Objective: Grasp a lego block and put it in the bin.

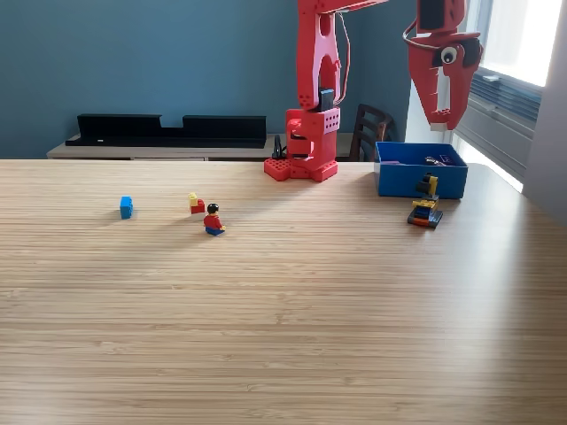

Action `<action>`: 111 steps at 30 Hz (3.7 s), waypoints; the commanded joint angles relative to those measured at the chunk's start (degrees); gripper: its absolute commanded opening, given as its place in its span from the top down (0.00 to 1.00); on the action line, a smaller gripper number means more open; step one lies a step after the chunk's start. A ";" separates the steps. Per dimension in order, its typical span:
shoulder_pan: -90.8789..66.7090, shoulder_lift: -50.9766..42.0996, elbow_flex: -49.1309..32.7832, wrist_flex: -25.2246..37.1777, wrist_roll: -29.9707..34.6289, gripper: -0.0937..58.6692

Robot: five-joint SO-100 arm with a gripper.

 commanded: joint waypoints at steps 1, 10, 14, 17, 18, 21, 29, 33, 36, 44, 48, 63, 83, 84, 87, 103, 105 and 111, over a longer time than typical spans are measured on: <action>-8.70 5.10 4.57 0.62 -1.23 1.00; -17.58 5.10 11.78 0.70 -5.36 1.00; -18.19 5.10 12.04 0.70 -7.29 0.84; -18.54 5.10 11.87 0.79 -8.79 0.64; -18.90 5.10 11.60 1.14 -9.14 0.59; -20.13 5.10 10.99 2.55 -10.02 0.55; -17.31 5.10 9.14 2.72 -7.38 1.00; -8.00 5.10 3.34 2.64 -3.08 1.00; 2.46 5.10 -3.08 2.55 1.05 1.00; 26.28 5.10 -11.25 2.37 9.67 1.00; 34.63 5.10 -11.16 2.37 7.91 1.00; 40.52 5.10 -7.12 -0.70 4.57 1.00; 40.78 5.10 5.80 -12.39 -9.05 1.00; 40.78 5.10 6.24 -12.48 -10.63 1.00; 40.78 5.10 7.29 -12.48 -14.59 0.93; 26.37 5.10 15.82 -12.57 -26.46 0.46; 24.26 5.10 16.08 -12.66 -27.86 0.45; 18.90 5.01 16.44 -13.80 -30.15 0.43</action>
